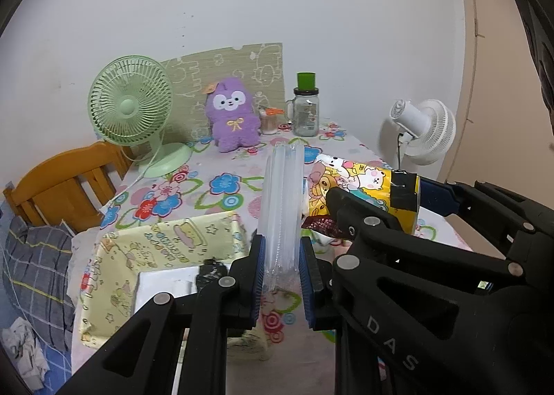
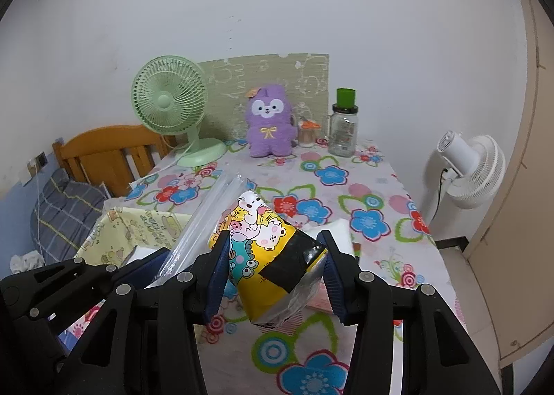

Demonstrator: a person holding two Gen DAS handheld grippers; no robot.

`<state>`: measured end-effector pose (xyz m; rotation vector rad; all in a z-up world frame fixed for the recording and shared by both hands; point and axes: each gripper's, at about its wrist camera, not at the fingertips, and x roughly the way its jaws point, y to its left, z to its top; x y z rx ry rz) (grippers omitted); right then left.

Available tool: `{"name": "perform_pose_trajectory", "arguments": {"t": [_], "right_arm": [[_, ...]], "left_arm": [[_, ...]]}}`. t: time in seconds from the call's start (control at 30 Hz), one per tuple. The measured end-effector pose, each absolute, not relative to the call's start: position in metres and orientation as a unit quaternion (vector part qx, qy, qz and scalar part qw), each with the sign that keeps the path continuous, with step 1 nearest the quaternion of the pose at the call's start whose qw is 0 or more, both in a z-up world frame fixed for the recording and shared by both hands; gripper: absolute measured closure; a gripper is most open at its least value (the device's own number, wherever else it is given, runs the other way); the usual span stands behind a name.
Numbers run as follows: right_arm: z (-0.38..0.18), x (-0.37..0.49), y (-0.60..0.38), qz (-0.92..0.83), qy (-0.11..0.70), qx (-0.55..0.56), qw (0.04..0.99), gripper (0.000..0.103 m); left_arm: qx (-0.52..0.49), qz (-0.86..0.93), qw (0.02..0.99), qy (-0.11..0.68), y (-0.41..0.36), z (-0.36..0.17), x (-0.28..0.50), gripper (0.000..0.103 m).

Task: Organize soft objects
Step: 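Lower the plastic bag and yellow pouch into the fabric box and open both tools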

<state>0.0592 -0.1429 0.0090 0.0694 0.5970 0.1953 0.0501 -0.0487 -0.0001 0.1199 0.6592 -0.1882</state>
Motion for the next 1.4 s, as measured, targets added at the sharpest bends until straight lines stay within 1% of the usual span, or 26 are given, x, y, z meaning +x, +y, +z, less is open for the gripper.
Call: {"name": "perform_pose_trajectory", "arguments": {"t": [0.77,1.4], "right_arm": [[0.011,0.083,-0.067,0.134,0.308,0.001,0.942,0.051],[-0.014,0.107,-0.019,0.167,0.340,-0.005,0.925,0.051]], "left_arm": [[0.026,-0.071,0.939,0.335,0.024,-0.008,0.071,0.085],[0.017,-0.038,0.926,0.376,0.071,-0.039,0.087,0.085]]}}
